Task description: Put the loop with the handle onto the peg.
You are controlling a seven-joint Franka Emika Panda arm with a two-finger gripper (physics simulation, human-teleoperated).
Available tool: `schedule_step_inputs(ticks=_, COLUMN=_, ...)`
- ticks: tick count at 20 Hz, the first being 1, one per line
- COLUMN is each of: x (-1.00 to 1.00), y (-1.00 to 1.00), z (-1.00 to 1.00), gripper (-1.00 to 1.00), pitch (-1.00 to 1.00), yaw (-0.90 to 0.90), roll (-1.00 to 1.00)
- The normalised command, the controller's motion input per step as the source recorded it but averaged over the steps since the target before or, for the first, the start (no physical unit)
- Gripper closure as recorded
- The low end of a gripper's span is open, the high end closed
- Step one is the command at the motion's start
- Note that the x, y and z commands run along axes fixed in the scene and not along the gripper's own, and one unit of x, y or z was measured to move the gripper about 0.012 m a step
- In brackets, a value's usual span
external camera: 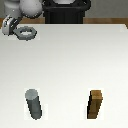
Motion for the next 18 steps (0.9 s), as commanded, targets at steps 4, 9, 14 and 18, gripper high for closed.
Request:
schedule_step_inputs(ticks=4, x=0.75, y=0.0, z=0.0, gripper=1.0, pitch=0.0, yaw=0.0, roll=0.0)
schedule_step_inputs(ticks=9, x=1.0, y=0.0, z=0.0, gripper=1.0, pitch=0.0, yaw=0.0, roll=0.0)
schedule_step_inputs(ticks=14, x=0.6, y=0.0, z=0.4, gripper=1.0, pitch=0.0, yaw=0.0, roll=0.0)
schedule_step_inputs(ticks=18, x=0.0, y=0.0, z=0.75, gripper=1.0, pitch=0.0, yaw=0.0, roll=0.0)
